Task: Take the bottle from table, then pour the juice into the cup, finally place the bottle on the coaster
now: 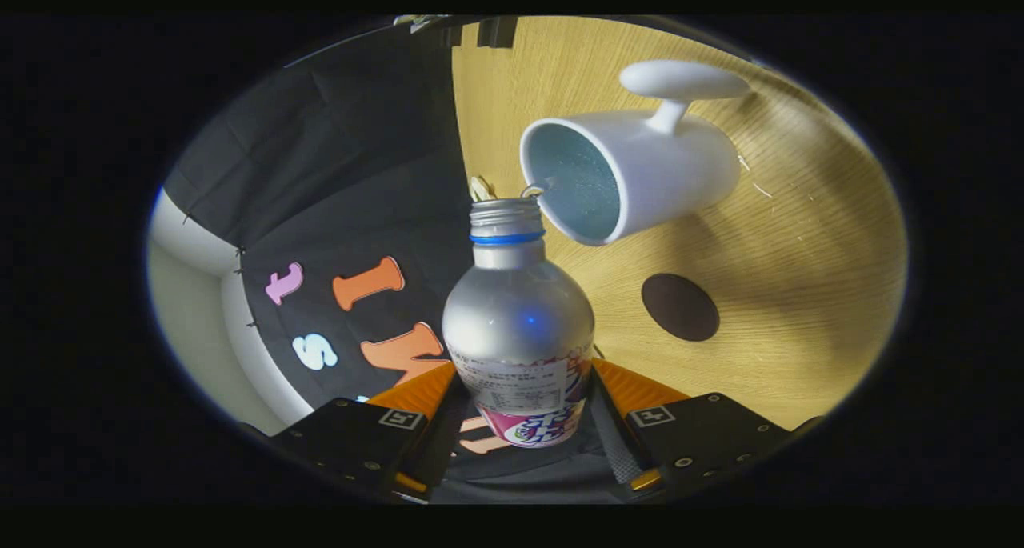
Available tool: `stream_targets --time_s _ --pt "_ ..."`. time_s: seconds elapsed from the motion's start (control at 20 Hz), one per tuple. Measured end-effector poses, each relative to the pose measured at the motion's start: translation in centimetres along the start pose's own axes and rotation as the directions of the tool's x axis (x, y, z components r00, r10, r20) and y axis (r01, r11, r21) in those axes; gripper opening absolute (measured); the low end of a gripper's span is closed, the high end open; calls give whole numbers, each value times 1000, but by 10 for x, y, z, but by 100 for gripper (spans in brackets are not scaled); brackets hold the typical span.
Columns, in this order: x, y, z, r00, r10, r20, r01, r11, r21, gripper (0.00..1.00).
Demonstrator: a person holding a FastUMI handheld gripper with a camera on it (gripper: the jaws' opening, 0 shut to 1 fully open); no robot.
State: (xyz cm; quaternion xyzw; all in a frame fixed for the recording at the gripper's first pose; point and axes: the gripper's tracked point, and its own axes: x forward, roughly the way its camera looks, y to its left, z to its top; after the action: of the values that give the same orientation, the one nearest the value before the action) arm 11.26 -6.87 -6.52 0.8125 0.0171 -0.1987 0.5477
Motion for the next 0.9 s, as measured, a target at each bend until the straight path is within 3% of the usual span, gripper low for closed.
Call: stream_targets --time_s 0.9 --pt "-8 15 -2 1000 -5 -13 6 997 71 78"
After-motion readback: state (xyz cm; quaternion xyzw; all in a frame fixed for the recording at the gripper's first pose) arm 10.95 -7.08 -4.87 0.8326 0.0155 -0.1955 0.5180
